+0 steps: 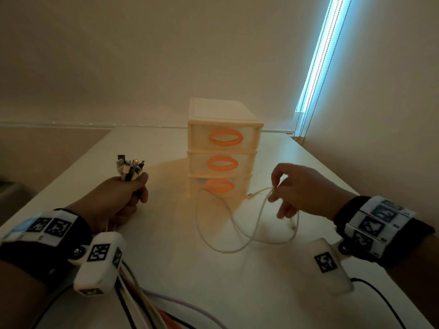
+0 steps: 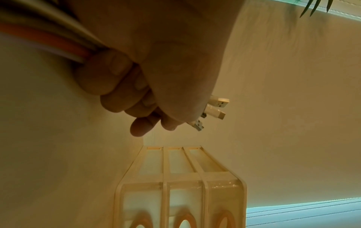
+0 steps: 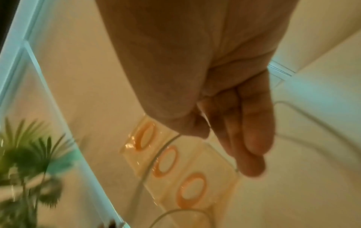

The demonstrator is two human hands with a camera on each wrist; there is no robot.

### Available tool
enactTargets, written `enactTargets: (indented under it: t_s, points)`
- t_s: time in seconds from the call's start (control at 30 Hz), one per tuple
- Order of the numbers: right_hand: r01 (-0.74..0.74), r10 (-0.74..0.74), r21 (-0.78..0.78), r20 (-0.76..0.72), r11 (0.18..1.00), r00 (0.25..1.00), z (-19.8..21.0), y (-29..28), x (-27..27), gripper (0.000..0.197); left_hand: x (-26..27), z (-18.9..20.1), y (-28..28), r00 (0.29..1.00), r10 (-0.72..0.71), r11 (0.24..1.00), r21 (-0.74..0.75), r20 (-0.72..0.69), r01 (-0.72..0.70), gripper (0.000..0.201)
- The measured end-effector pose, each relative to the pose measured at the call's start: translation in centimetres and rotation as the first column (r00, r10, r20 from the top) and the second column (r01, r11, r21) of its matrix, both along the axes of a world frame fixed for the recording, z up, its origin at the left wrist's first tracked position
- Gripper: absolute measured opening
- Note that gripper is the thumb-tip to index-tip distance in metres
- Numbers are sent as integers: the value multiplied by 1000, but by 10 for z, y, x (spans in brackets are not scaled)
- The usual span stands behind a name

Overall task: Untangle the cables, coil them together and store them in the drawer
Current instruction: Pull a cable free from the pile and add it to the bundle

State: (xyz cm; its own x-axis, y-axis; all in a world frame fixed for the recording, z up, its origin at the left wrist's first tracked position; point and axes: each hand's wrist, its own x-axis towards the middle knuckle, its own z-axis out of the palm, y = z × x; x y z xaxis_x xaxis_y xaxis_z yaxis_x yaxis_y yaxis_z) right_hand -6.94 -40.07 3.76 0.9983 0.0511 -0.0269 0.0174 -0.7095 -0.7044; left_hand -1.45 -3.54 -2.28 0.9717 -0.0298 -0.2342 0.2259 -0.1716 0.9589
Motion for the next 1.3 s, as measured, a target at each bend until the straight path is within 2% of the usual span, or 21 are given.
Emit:
enactTargets:
  t_s: [0.07,0.17,0.23,0.27,0.33,0.4,0.5,0.6,0.77,0.87,1.0,1.13,1.23,1.3]
  points:
    - [80,-114,274,109,958,988,2,3,-2,7,-1,0,0,1000,-3,1000,0,-4,3,50]
    - [33,-237,656,225,754,945,2,16,-10,14,-4,0,-3,1000,-7,1000,-21,-1,7,50]
    - [-63,-291,761,322,646,901,8,33,-17,13,-6,2,-6,1000,-6,999,-46,5,6,50]
    - [-121,-286,770,371,626,884,12,43,-21,15,-8,3,-8,1000,-4,998,-59,12,5,50]
    - [-229,-209,724,461,651,863,16,67,-28,19,-12,8,-12,999,-15,995,-102,40,19,50]
    - [-291,-103,590,543,754,834,13,91,-31,19,-19,16,-19,994,-46,981,-186,100,64,51]
    - [-245,-16,347,604,905,797,-2,118,-25,14,-33,27,-33,975,-86,932,-330,205,152,52]
    - [-216,35,231,602,949,797,-17,129,-18,13,-45,34,-47,954,-124,884,-406,271,230,49]
    - [-332,225,49,642,942,733,-31,131,-23,20,-53,35,-57,944,-182,867,-409,274,285,46]
    - [-376,285,29,598,926,749,-35,128,-25,21,-52,36,-55,942,-179,863,-416,283,289,47]
    - [-345,269,24,573,938,774,-38,120,-22,20,-50,34,-52,942,-155,861,-426,297,277,45]
    - [-392,341,49,401,919,850,-39,114,-19,15,-46,33,-48,961,-50,814,-546,273,198,47]
    - [-409,384,39,274,912,882,-40,111,-18,17,-42,29,-47,969,32,793,-596,246,125,48]
    - [-425,400,84,217,901,891,-42,110,-17,20,-41,28,-48,971,62,777,-622,230,98,49]
